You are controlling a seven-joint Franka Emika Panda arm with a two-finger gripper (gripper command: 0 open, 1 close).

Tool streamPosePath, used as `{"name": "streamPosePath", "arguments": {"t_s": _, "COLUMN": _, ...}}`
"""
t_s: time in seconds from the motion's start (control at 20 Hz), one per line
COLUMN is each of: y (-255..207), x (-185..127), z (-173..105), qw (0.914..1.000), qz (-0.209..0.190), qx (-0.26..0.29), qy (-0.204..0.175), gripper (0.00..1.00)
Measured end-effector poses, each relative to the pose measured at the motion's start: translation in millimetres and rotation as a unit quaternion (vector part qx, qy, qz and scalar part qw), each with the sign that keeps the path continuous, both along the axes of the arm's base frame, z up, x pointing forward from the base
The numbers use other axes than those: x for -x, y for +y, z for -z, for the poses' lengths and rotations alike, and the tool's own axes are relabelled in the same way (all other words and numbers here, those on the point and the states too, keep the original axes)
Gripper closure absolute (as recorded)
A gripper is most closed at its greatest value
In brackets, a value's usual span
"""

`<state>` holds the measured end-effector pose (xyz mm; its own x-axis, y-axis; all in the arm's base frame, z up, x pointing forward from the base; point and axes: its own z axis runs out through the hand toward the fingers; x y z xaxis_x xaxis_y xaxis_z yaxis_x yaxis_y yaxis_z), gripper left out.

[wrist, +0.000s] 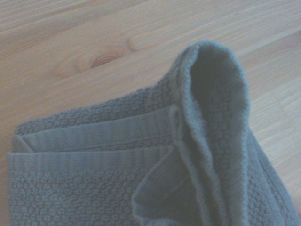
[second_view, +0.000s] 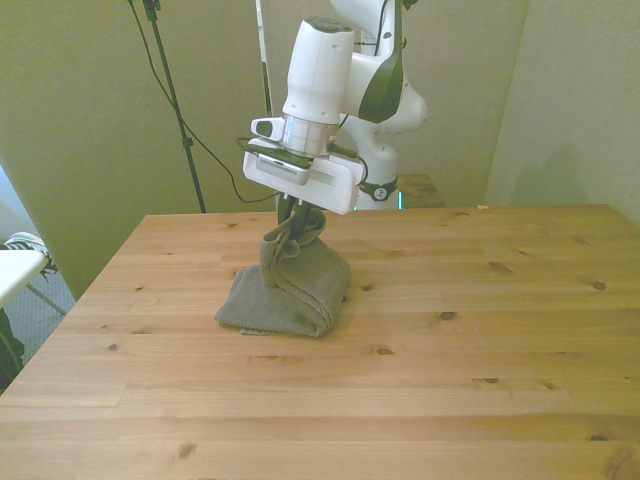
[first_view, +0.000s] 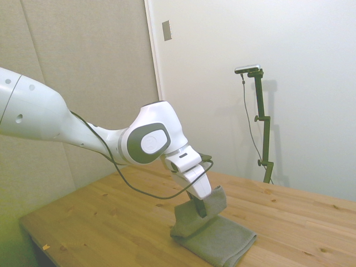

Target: Fold the towel

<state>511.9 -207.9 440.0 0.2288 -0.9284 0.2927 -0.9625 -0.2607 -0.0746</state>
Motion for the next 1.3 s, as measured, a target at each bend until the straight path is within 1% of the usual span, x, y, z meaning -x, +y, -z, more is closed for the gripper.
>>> {"name": "streamPosePath", "arguments": {"t_s": 0.05, "y": -5, "x": 1, "z": 1, "qw": 1.0, "qz": 0.002, "qx": -0.004, "qy": -0.003, "gripper": 1.0}}
{"name": "streamPosePath", "arguments": {"t_s": 0.1, "y": -9, "x": 2, "z": 2, "qw": 0.9999, "qz": 0.003, "qx": -0.008, "qy": -0.006, "gripper": 0.0}}
{"name": "streamPosePath", "arguments": {"t_s": 0.35, "y": -12, "x": -4, "z": 6, "qw": 0.9998, "qz": -0.002, "qx": -0.008, "qy": -0.02, "gripper": 0.0}}
{"name": "streamPosePath", "arguments": {"t_s": 0.5, "y": -13, "x": -6, "z": 7, "qw": 0.9997, "qz": -0.011, "qx": -0.007, "qy": -0.021, "gripper": 0.0}}
{"name": "streamPosePath", "arguments": {"t_s": 0.85, "y": -14, "x": -6, "z": 6, "qw": 0.9997, "qz": -0.012, "qx": -0.009, "qy": -0.022, "gripper": 0.0}}
{"name": "streamPosePath", "arguments": {"t_s": 1.15, "y": -14, "x": -7, "z": 4, "qw": 0.9996, "qz": -0.012, "qx": -0.009, "qy": -0.023, "gripper": 0.0}}
{"name": "streamPosePath", "arguments": {"t_s": 1.3, "y": -10, "x": -3, "z": -4, "qw": 0.9996, "qz": -0.015, "qx": -0.01, "qy": -0.021, "gripper": 0.0}}
